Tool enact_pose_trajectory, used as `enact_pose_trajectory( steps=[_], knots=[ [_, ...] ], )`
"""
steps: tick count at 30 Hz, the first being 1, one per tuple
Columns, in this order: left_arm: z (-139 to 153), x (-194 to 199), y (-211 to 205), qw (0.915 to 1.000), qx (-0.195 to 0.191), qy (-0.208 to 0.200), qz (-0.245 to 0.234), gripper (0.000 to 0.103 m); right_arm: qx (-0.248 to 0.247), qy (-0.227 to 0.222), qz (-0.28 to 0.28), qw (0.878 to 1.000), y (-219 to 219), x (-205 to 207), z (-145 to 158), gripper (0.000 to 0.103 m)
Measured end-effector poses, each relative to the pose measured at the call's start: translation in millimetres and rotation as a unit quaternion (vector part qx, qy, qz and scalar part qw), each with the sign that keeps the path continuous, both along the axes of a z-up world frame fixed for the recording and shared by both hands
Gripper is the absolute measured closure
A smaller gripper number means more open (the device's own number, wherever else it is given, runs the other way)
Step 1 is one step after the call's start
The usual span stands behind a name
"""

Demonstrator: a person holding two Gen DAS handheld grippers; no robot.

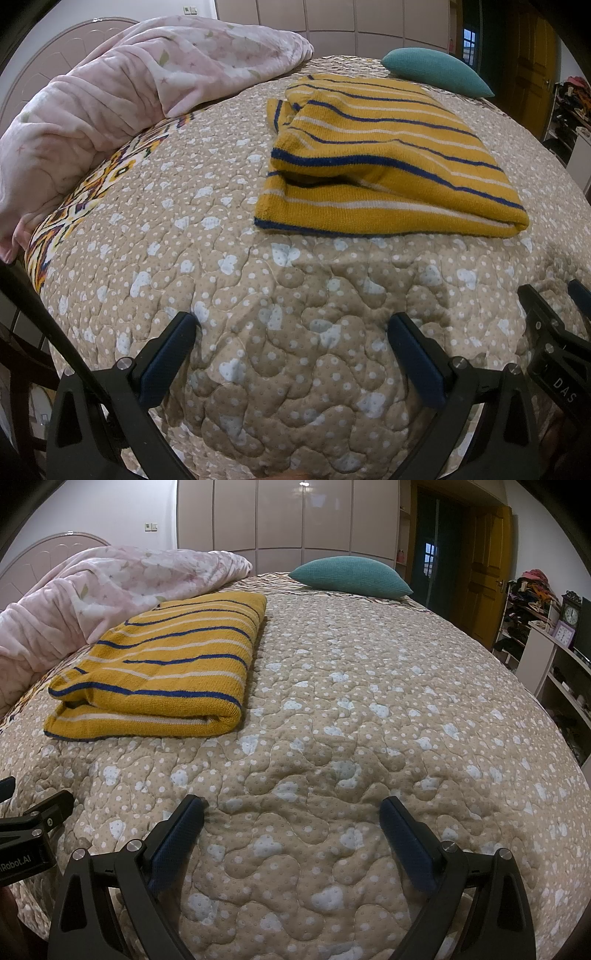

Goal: Fold small clothes

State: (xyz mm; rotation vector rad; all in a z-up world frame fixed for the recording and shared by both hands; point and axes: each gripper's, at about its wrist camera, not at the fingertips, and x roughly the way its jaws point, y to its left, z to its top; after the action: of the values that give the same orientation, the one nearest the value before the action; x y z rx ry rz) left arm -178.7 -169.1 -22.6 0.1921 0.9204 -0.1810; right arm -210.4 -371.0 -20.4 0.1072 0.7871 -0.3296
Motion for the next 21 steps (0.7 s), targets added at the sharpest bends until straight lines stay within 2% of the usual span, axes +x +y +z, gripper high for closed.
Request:
enact_pose_trajectory(
  steps=[21],
  knots=[
    [7.9,10.6,2.3,0.9998,-0.006,0.010,-0.014,0.000,-0.004,0.009,0.000,1.000,-0.6,4.9,3.3,0.004]
  ],
)
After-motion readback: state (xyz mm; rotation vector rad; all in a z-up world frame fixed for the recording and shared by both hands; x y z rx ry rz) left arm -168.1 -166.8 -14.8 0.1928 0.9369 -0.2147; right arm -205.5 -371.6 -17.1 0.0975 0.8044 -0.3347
